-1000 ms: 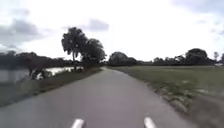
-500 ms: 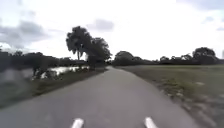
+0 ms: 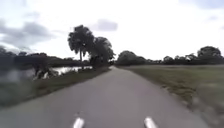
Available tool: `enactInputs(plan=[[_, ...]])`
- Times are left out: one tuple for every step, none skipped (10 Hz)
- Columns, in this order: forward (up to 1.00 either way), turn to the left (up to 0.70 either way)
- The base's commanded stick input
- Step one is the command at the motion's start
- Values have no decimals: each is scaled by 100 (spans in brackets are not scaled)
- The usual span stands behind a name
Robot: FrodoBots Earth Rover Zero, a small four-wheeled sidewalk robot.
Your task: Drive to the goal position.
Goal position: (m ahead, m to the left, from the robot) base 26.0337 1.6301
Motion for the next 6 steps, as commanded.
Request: enactInputs(plan=[[85,-11],[85,-34],[85,-20],[85,0],[85,0],[85,0]])
